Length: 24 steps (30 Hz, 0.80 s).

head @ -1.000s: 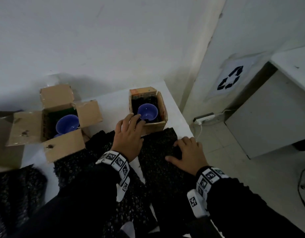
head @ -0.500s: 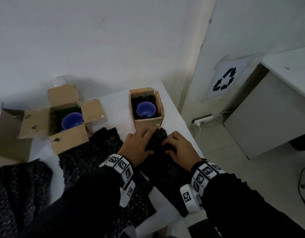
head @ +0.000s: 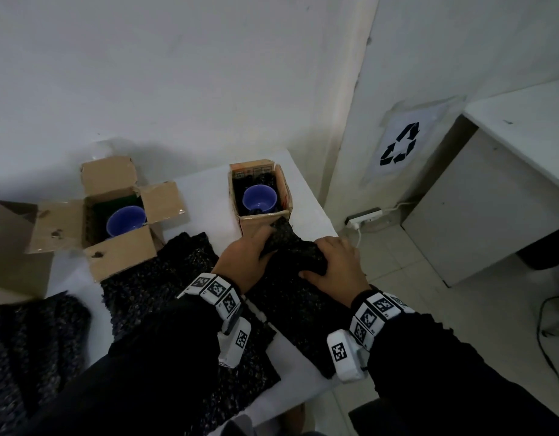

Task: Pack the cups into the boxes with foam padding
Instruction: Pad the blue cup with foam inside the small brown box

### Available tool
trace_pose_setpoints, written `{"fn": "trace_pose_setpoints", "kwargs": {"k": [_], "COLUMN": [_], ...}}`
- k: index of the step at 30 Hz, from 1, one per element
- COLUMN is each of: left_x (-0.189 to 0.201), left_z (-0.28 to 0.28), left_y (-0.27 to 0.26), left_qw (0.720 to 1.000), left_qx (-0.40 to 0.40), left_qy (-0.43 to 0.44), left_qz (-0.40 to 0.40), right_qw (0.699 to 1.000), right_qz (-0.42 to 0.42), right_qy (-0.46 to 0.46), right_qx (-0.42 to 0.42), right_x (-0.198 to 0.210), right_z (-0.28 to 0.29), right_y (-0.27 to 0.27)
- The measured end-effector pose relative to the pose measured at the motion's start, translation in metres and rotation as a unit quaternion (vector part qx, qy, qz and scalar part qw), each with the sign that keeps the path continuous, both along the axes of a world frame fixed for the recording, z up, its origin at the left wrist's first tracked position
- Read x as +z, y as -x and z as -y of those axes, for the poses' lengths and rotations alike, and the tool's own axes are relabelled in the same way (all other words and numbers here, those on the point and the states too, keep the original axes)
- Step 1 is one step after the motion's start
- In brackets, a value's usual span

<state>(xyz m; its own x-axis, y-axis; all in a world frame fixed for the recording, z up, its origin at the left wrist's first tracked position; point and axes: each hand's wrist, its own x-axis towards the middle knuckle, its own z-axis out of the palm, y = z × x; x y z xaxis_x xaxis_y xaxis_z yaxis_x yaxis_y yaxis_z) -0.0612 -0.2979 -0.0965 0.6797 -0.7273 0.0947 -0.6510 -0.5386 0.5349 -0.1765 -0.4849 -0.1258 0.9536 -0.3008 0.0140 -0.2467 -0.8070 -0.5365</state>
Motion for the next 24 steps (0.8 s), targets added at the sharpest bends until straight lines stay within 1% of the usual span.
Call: {"fn": "trace_pose_setpoints", "kwargs": {"k": [3,4,6,7,10,12,13,15,17,19,20,22,24], "left_x": [0.017,0.023,0.031,0.032,0.037,0.045,0.048,0.05,0.05,0.052,0.053,0.053,0.054], "left_z": [0.0,-0.001,-0.004,-0.006,-0.016,-0.025,-0.028,-0.03,-0.031,-0.033,-0.035,-0.038,-0.036], "left_y": [0.002,0.001,-0.005,-0.009,-0.02,-0.022,-0.023,-0.028,-0.036,-0.044,-0.047,-0.055,-0.062], "left_qw": [0.999,0.998,0.994,0.993,0.992,0.988,0.986,0.988,0.992,0.993,0.994,0.996,0.996], "left_qx": [0.003,0.001,-0.007,-0.017,-0.03,-0.03,-0.028,-0.013,-0.004,-0.013,-0.02,-0.025,-0.04], "left_qy": [0.042,0.068,0.107,0.112,0.122,0.15,0.159,0.152,0.121,0.098,0.092,0.077,0.06], "left_qz": [-0.007,-0.016,-0.023,-0.015,-0.005,-0.029,-0.034,-0.008,0.044,0.057,0.055,0.049,0.051], "right_qw": [0.989,0.985,0.98,0.978,0.974,0.977,0.978,0.98,0.971,0.962,0.965,0.968,0.958], "right_qz": [-0.036,-0.055,-0.105,-0.121,-0.111,-0.1,-0.108,-0.122,-0.14,-0.157,-0.165,-0.186,-0.217], "right_qy": [-0.138,-0.158,-0.155,-0.155,-0.186,-0.173,-0.164,-0.148,-0.188,-0.22,-0.197,-0.11,-0.053], "right_qx": [0.033,0.047,0.064,0.062,0.062,0.072,0.069,0.058,0.05,0.037,0.052,0.126,0.179], "right_x": [0.009,0.013,0.021,0.027,0.043,0.052,0.055,0.066,0.072,0.082,0.086,0.094,0.102], "right_z": [0.003,0.003,0.0,-0.001,0.001,0.004,0.006,0.007,0.007,0.006,0.008,0.013,0.018], "right_y": [-0.002,-0.003,-0.008,-0.011,-0.022,-0.032,-0.036,-0.044,-0.055,-0.065,-0.069,-0.077,-0.086]}}
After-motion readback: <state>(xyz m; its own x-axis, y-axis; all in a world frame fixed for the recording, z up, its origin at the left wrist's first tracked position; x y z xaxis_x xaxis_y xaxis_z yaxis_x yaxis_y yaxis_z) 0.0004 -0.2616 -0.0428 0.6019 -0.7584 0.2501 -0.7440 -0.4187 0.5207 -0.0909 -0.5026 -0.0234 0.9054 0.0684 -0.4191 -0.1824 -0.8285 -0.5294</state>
